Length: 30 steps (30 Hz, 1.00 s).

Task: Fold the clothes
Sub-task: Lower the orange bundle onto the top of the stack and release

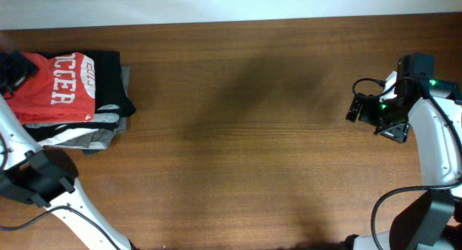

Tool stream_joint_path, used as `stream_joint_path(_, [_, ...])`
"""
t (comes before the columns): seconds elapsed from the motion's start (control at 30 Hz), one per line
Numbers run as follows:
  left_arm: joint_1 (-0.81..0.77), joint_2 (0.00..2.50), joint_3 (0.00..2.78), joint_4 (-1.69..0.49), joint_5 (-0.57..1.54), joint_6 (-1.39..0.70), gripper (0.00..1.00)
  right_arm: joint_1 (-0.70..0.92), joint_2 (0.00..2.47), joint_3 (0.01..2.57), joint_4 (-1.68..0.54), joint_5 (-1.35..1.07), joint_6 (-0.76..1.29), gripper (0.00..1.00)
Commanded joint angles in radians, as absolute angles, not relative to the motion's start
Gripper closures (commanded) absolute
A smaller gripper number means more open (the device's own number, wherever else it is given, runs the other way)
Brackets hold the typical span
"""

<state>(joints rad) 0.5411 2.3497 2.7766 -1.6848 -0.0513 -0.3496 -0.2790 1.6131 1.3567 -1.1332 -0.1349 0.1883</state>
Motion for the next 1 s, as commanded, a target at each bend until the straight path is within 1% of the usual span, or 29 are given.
stream_joint_path(0.0, [0.575, 2.336, 2.770, -1.684, 0.118, -0.315, 0.05, -0.282, 1.606, 1.373, -1.133, -0.122, 0.200, 0.01])
stream_joint_path(0.1, [0.582, 2.319, 2.794, -1.671, 0.329, -0.226, 0.21, -0.282, 1.606, 1.373, -1.133, -0.122, 0.200, 0.01])
stream_joint_path(0.17, [0.582, 2.310, 2.804, -1.653, 0.432, -0.176, 0.35, -0.282, 1.606, 1.373, -1.133, -0.122, 0.200, 0.01])
stream_joint_path(0.27, [0.581, 2.312, 2.803, -1.626, 0.493, -0.068, 0.63, -0.282, 1.606, 1.373, -1.133, -0.122, 0.200, 0.01])
stream_joint_path(0.3, [0.581, 2.318, 2.799, -1.615, 0.490, -0.049, 0.77, -0.282, 1.606, 1.373, -1.133, -0.122, 0.200, 0.01])
stream_joint_path(0.47, [0.600, 2.361, 2.797, -1.628, 0.438, -0.036, 0.96, -0.282, 1.606, 1.373, -1.133, -0.122, 0.200, 0.01])
stream_joint_path(0.5, [0.607, 2.374, 2.796, -1.639, 0.417, -0.036, 0.99, -0.282, 1.606, 1.373, -1.133, -0.122, 0.200, 0.01])
stream_joint_path(0.53, [0.616, 2.383, 2.796, -1.651, 0.396, -0.036, 0.99, -0.282, 1.606, 1.373, -1.133, -0.122, 0.200, 0.01])
stream_joint_path(0.83, [0.659, 2.527, 2.782, -1.688, 0.289, -0.037, 0.99, -0.282, 1.606, 1.373, -1.133, -0.122, 0.200, 0.01])
stream_joint_path(0.97, [0.673, 2.573, 2.775, -1.688, 0.290, -0.037, 0.99, -0.282, 1.606, 1.373, -1.133, -0.122, 0.200, 0.01])
